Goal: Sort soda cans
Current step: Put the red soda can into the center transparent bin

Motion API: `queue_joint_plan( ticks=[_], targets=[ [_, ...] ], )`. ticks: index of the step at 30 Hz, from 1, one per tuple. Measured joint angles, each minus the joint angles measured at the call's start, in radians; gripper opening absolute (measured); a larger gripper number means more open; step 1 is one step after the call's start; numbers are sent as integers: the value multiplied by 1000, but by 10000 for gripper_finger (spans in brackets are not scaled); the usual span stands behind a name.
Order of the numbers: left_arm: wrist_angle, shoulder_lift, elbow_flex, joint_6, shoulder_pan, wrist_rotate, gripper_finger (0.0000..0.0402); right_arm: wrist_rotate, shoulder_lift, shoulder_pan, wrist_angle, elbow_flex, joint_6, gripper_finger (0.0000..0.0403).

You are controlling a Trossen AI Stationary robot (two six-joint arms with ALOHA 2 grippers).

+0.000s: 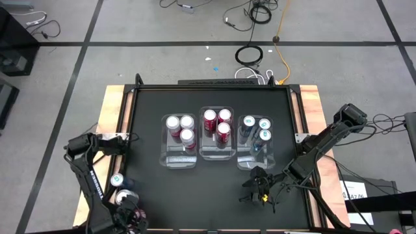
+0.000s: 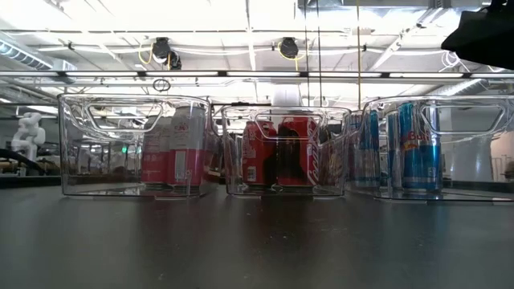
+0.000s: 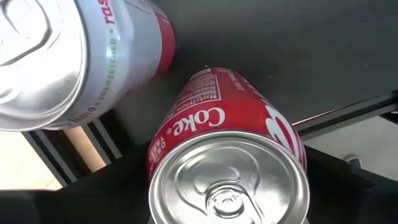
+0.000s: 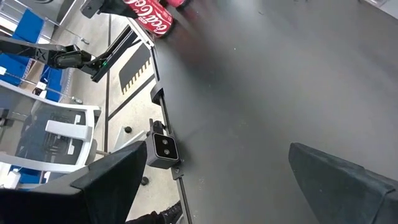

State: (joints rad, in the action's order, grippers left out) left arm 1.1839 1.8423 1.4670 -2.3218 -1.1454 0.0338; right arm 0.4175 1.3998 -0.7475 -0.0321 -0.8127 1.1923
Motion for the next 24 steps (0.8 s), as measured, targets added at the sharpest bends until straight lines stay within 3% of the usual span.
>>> queue_joint_plan(
  ticks=[14, 24],
  targets=[
    [-87, -1, 16, 96, 94, -15, 327, 0, 0, 0, -1, 0, -2, 384],
    [-79, -1, 21, 298, 260, -43, 331, -5, 0, -1, -1, 0, -4, 384]
  ],
)
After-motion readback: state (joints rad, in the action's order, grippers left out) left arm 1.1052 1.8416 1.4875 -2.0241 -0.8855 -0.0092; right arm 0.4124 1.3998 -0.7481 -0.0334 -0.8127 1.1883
